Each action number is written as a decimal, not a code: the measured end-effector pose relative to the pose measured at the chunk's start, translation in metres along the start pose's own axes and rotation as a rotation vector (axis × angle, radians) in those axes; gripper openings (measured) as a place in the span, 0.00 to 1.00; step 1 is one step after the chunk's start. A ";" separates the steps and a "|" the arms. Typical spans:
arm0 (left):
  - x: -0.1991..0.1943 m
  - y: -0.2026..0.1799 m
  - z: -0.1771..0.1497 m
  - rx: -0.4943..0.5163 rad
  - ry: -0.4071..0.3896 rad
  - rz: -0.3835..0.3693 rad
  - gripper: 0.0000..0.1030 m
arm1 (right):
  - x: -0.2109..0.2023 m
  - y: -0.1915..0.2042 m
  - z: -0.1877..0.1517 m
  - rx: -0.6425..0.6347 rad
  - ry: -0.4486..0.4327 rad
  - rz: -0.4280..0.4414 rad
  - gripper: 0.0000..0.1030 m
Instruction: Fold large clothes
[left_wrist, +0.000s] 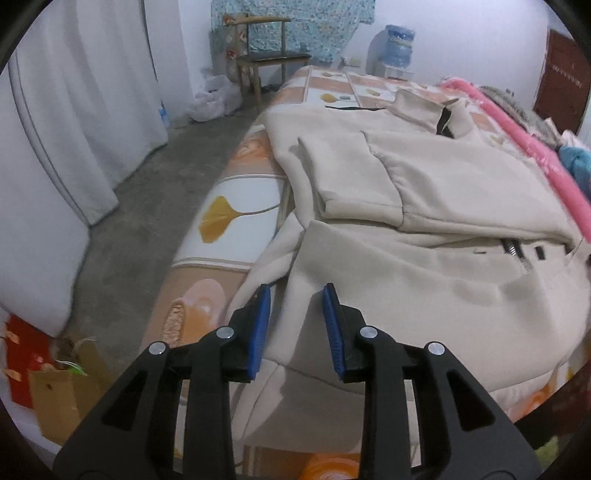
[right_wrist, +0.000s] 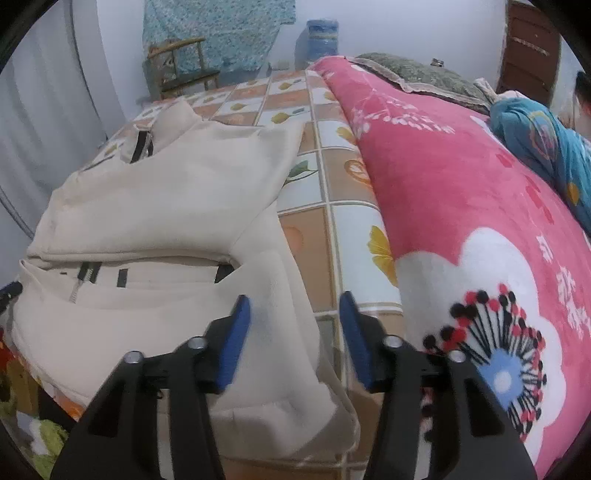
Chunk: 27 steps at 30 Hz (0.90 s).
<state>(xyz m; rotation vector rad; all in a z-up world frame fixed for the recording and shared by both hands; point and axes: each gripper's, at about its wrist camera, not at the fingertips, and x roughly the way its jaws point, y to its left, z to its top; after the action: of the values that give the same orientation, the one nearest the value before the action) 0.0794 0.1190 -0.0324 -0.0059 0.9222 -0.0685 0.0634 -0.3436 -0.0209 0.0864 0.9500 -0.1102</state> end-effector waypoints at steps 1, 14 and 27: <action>0.000 0.000 -0.001 -0.002 -0.002 -0.016 0.27 | 0.002 0.001 0.001 -0.006 0.003 0.002 0.31; 0.005 -0.002 0.001 0.015 -0.032 -0.046 0.07 | -0.015 0.013 0.001 -0.039 -0.077 -0.019 0.07; -0.041 0.010 -0.010 -0.019 -0.121 -0.063 0.05 | -0.026 0.023 0.007 -0.073 -0.095 -0.044 0.06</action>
<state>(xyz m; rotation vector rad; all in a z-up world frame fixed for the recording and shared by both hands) 0.0476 0.1321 -0.0060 -0.0558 0.8021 -0.1167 0.0572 -0.3197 0.0044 -0.0076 0.8599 -0.1194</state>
